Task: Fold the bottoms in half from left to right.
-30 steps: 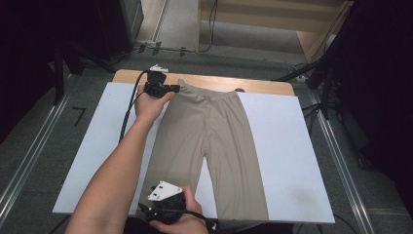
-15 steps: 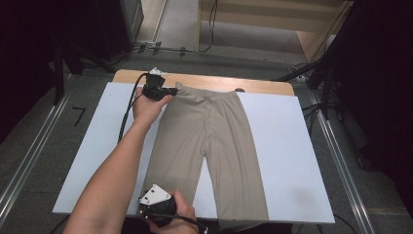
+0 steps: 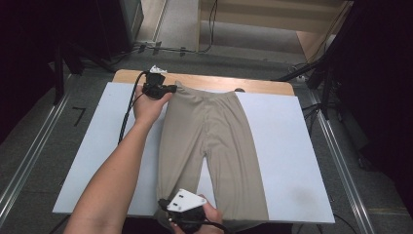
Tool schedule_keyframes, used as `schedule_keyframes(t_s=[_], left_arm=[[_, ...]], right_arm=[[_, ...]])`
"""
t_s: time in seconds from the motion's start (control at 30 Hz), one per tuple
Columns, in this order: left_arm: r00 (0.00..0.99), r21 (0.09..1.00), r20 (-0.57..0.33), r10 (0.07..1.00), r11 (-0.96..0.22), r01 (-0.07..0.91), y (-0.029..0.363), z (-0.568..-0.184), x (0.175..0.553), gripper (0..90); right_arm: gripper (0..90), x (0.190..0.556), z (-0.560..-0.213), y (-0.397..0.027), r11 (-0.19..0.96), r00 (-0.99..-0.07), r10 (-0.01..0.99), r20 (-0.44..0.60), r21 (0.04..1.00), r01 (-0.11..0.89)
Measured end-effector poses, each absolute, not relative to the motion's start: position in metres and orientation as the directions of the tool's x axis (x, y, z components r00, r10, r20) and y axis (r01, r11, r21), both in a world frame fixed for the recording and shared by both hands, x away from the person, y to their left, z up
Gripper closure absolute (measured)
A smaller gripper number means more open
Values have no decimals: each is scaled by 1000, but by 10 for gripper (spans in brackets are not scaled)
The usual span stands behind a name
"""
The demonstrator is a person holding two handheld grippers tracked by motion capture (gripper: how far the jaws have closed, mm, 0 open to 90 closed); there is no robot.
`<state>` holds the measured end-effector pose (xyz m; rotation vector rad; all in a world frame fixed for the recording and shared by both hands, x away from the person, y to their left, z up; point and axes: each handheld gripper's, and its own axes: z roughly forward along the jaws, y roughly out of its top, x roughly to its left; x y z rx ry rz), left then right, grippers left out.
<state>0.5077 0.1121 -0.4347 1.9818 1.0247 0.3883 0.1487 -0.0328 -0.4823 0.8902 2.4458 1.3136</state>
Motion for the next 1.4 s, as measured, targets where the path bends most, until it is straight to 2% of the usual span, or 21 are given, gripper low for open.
schedule_keyframes(t_s=[0.27,0.33,0.47,0.53,1.0,1.4], left_arm=[[649,817,-72,757,-329,474,80,-427,505,900],[660,819,-72,748,-334,467,66,-424,505,900],[670,825,-72,739,-334,457,51,-423,506,900],[684,824,-61,727,-350,446,34,-423,508,900],[725,805,-42,687,-407,432,-26,-437,512,900],[757,785,-28,653,-455,421,-73,-451,518,900]], right_arm=[[888,128,-476,-96,330,-728,681,80,854,403],[888,122,-478,-120,301,-695,714,89,856,420],[888,119,-480,-142,266,-653,752,91,865,426],[888,119,-487,-162,227,-615,777,129,855,466],[888,105,-495,-231,164,-500,856,130,850,501],[888,97,-503,-263,115,-415,896,159,818,563]])
